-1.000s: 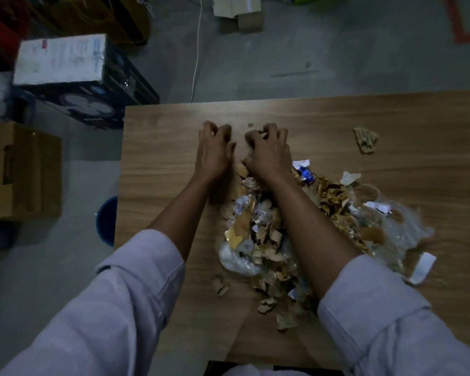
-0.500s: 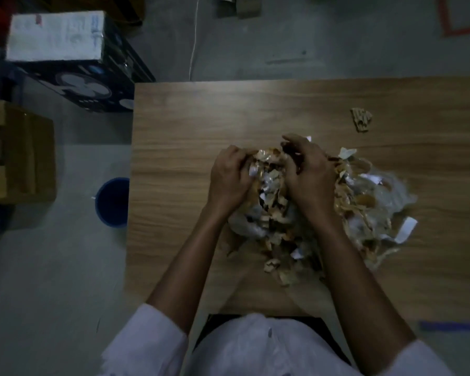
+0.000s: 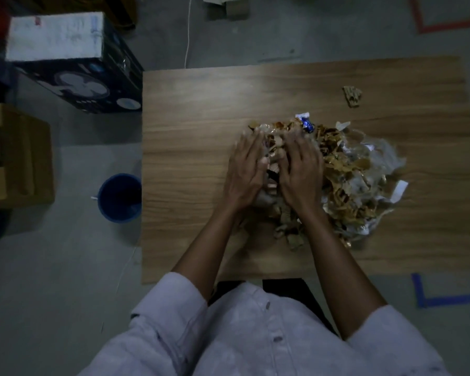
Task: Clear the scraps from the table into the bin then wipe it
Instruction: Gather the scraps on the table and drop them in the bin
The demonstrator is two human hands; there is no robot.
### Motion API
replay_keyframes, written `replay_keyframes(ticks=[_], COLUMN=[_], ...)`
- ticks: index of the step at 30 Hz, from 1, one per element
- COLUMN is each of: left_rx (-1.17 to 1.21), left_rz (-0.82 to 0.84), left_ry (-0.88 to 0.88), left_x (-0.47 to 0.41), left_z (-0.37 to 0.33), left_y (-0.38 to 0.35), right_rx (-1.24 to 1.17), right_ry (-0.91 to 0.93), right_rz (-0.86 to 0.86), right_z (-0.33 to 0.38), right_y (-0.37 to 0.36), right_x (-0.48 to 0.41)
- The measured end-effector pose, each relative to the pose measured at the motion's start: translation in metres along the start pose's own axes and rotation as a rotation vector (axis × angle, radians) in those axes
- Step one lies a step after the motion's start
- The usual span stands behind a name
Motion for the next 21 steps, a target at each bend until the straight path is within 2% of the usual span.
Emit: replay_keyframes(ticks=[3, 5, 7, 10, 13, 18, 21], left_rx=[-0.051, -0.093, -0.116, -0.058, -0.100, -0.156, -0.124], left_rz=[-0.178, -0.231, -0.143, 0.080, 0.184, 0.200, 0.194], left_ry=[0.007, 0.073, 0.221, 0.431, 0.397, 0.288, 0.231], left_x=[0.025, 0.055, 0.086, 0.125, 0.143, 0.152, 0.154], left_z=[0.010, 0.020, 0.037, 0.053, 0.054, 0.039, 0.029], left_y=[0.034, 0.042, 0.029, -0.003, -0.028, -0.042, -0.048], right_rx=[-0.047, -0.098, -0.127, -0.115, -0.014, -0.015, 0.051], right_ry=[0.031, 0.086, 0.107, 0.073, -0.071, -0.332, -0.321], right_rz=[-0.101, -0.143, -0.171, -0.173, -0.091, -0.035, 0.017], right_z=[0.007, 0.011, 0.012, 0.006, -0.014, -0.029, -0.028], right_y=[0.024, 0.030, 0.028, 0.009, -0.024, -0.045, -0.052], right_x=[0.018, 0.043, 0.075, 0.133, 0.189, 0.224, 0.209])
Point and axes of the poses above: each hand's wrist, its own x-axis away from the middle knuckle, its own y-axis out of the back of the hand, z = x × y, the point moved 5 cm from there along -x, towards the middle knuckle, and after that the axes turned 4 degrees about y, right-handed, at the moved point
